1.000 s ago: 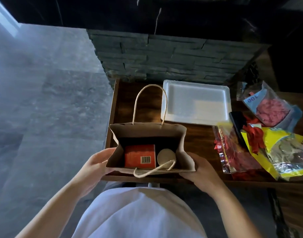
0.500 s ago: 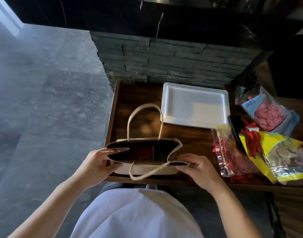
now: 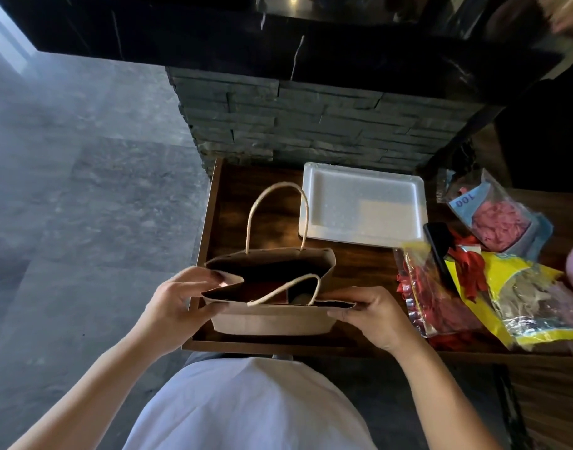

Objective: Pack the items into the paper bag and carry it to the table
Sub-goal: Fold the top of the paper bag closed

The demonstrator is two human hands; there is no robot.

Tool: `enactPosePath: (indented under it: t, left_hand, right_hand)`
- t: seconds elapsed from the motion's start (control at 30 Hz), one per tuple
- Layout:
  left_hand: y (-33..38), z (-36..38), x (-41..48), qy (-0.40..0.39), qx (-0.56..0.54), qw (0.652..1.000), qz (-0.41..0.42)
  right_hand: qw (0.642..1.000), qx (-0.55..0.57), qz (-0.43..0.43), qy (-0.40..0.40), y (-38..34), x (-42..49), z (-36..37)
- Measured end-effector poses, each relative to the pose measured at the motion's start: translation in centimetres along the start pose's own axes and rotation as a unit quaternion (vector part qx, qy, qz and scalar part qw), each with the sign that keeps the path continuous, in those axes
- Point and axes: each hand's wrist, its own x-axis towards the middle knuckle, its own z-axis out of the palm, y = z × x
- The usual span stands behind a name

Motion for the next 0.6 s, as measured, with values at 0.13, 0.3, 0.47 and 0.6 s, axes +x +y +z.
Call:
enactPosePath:
  t: [0.13, 0.3, 0.47, 0.6]
  left_hand:
    - [-0.6, 0.1, 0.5, 0.022, -0.172, 0.980, -0.092]
    - [-0.1, 0.6, 1.5, -0.042, -0.193, 0.978, -0.067]
    - [0.4, 1.0, 2.1, 0.003, -0.217, 0.972, -0.092]
    - [0.9, 1.5, 2.5, 0.027, -0.242, 0.961, -0.131]
  right_hand:
    - [0.997, 0.049, -0.010, 0.056, -0.2, 0.1, -0.5]
    - [0.998, 0.058, 0.014, 0.025, -0.4, 1.5, -0.7]
    - [0.992, 0.082, 0.019, 0.095, -0.6, 2.7, 0.0]
    - [0.985, 0.108, 0.015, 0.136, -0.8, 2.9, 0.6]
